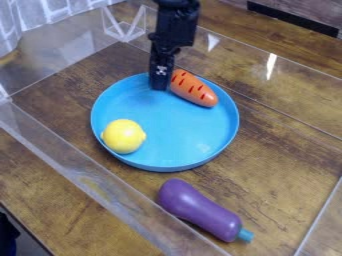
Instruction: Move the carrot to the right side
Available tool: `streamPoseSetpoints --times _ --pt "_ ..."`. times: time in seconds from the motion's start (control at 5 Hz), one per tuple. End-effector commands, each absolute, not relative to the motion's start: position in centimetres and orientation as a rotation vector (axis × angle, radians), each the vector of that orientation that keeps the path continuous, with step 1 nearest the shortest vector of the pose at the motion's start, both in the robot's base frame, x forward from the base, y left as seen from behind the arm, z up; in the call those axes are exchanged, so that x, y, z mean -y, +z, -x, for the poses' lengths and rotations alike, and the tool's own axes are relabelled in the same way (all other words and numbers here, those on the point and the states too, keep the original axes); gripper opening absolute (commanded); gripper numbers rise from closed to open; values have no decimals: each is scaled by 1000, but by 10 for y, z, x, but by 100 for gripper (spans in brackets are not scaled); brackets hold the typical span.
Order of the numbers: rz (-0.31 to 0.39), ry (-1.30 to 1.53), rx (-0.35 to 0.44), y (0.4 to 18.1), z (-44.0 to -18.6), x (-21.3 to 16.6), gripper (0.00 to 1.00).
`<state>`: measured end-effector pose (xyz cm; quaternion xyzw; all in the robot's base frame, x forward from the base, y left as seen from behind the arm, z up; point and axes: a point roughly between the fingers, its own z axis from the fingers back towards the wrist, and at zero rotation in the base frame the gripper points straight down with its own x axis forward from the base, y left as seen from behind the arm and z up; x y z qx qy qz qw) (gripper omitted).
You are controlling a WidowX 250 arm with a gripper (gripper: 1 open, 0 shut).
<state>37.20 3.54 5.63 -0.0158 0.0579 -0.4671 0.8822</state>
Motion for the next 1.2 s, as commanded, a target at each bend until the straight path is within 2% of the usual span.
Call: streamPoseSetpoints --times 0.0,0.2,0.4,1.0 --pt "0 -1021 -52 77 -391 -23 100" --pt "0 -1064 -49 73 -399 -13 100" --pt "-1 -1109 -52 72 -395 -9 0" --pt "-21 -1310 -67 82 -392 -8 0"
